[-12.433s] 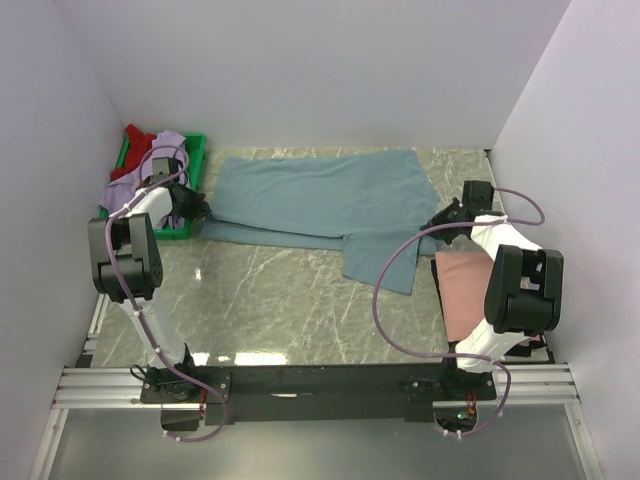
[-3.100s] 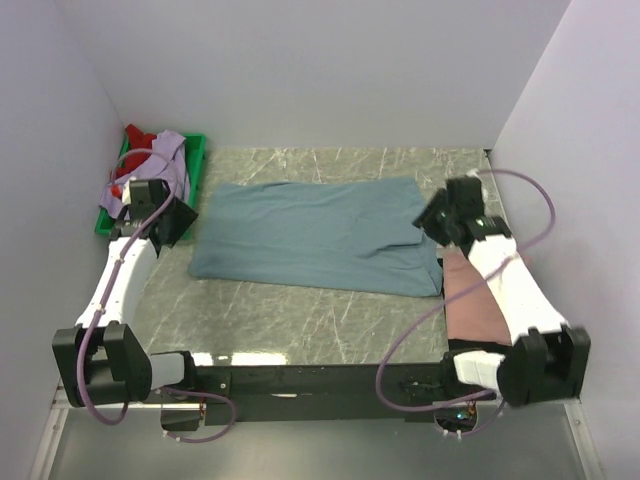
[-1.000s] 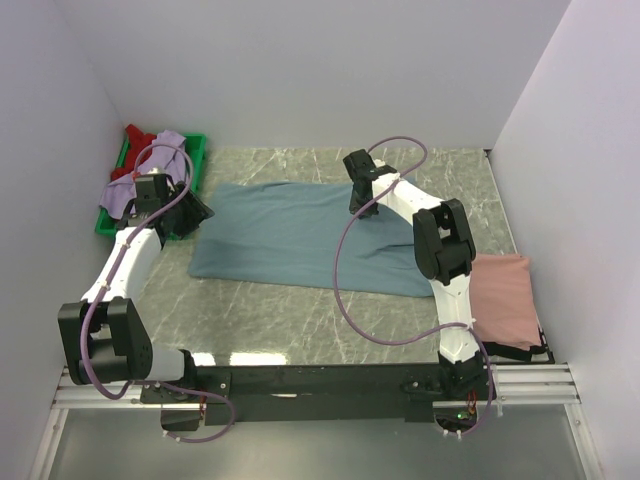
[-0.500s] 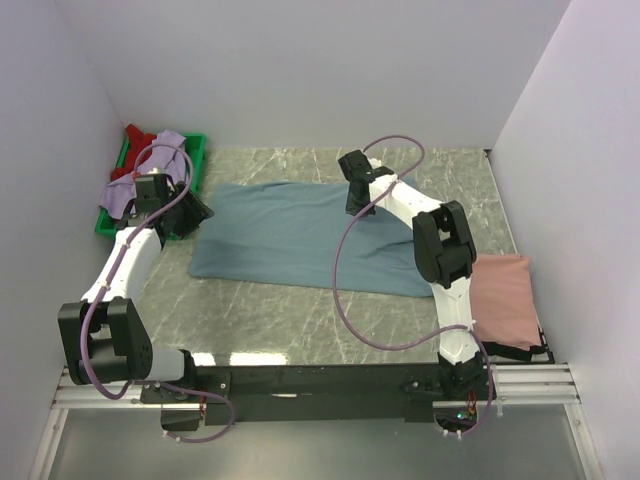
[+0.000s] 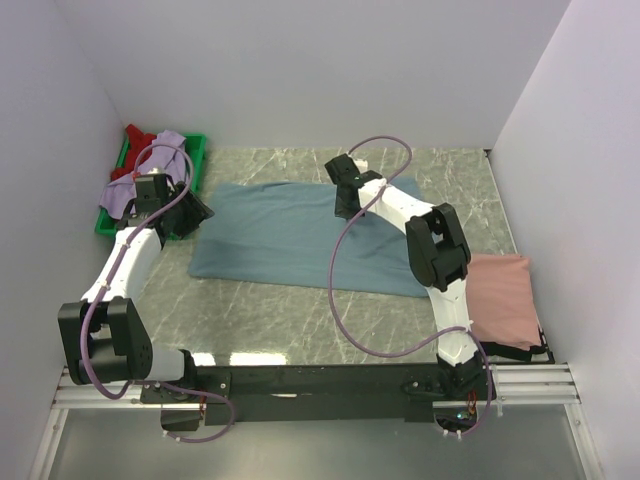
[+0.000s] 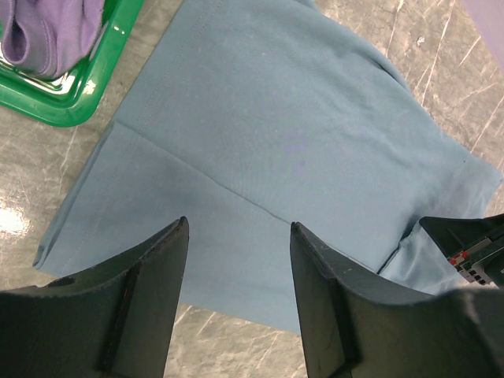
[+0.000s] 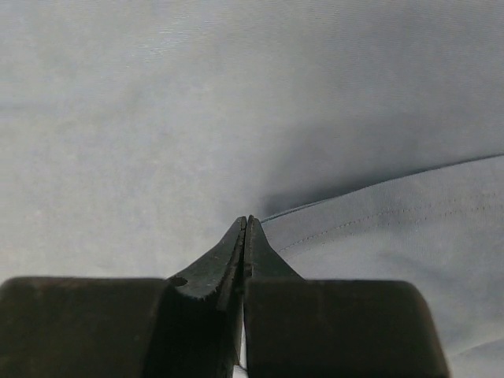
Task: Fold and stack the t-shirts
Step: Fold the tshirt
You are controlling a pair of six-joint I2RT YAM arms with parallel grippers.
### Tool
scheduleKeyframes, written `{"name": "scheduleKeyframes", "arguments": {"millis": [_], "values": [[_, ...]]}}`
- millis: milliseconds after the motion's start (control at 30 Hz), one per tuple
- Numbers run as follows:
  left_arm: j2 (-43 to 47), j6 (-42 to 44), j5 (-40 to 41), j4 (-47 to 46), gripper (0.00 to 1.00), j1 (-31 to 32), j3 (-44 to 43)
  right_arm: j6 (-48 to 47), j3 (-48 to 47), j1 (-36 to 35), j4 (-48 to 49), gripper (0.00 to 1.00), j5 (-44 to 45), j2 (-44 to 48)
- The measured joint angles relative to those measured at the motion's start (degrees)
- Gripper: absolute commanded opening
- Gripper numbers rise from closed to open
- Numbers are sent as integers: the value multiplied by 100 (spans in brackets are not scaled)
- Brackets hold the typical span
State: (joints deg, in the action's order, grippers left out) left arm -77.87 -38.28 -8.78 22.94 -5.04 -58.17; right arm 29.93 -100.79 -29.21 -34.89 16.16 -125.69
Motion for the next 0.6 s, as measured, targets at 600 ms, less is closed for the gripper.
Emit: {"name": "scheduleKeyframes", "arguments": {"millis": [600], "values": [[-76,15,-4,0,60,0,9,-111,234,-103,448,0,72,31]]}}
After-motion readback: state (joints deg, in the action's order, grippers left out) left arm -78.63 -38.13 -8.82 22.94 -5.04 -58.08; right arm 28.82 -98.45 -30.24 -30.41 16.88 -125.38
